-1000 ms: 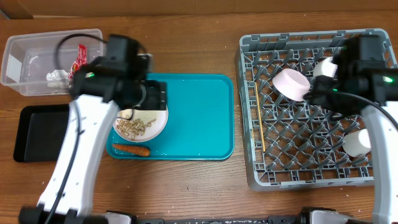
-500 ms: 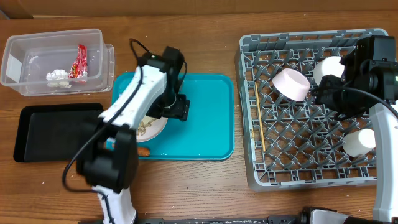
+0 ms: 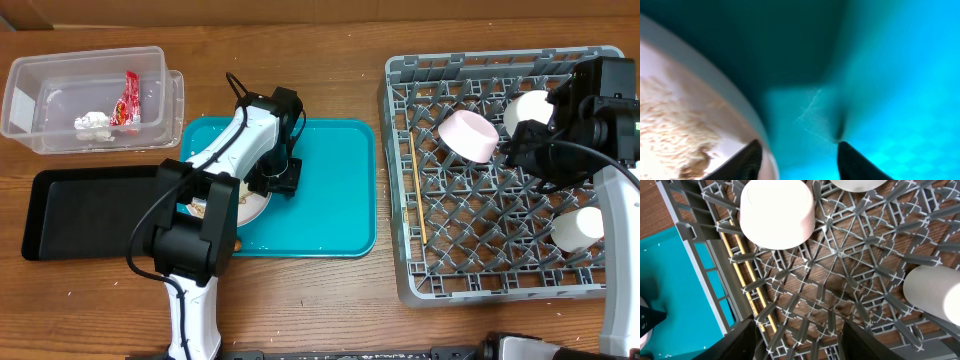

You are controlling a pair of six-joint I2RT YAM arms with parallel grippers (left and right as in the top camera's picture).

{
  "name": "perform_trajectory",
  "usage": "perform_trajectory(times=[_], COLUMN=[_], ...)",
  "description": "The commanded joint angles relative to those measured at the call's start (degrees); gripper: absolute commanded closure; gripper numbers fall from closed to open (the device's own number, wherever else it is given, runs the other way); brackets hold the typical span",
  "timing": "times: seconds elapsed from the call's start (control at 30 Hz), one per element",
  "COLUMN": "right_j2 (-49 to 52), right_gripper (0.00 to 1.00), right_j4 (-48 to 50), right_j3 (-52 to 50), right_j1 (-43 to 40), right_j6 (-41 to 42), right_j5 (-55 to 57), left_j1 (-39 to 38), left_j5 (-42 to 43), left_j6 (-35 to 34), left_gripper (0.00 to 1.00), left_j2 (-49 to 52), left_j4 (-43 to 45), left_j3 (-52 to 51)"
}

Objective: Sort waste into correct bins and load items into the dishwasher
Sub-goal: 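Grasp the rim of the white plate with the left gripper, then lift the plate left over the black tray and tilt it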

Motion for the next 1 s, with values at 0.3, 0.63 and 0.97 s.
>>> perform_trajectory(times=[0.3,0.63,0.97], right_j2=[0.04,0.04,0.04], right_gripper=[0.43,0.42,0.43], right_j4=[-0.04,-0.07,-0.04], right_j3=[0.42,0.42,0.42], right_j1=[-0.04,-0.04,-0.04], right_j6=[0.13,0.13,0.13], right_j5=[-0.13,-0.13,-0.11], left_j1=[-0.26,-0.28,-1.20], left_j5=[-8.02,-12.74,-15.98], left_j6=[-0.74,-0.76,-5.33], left_gripper=[0.92,0.96,0.96], left_j2=[2.45,2.43,2.29], left_j4=[0.50,-2.69,-11.67], left_j3=[-0.87,2.58,10.78])
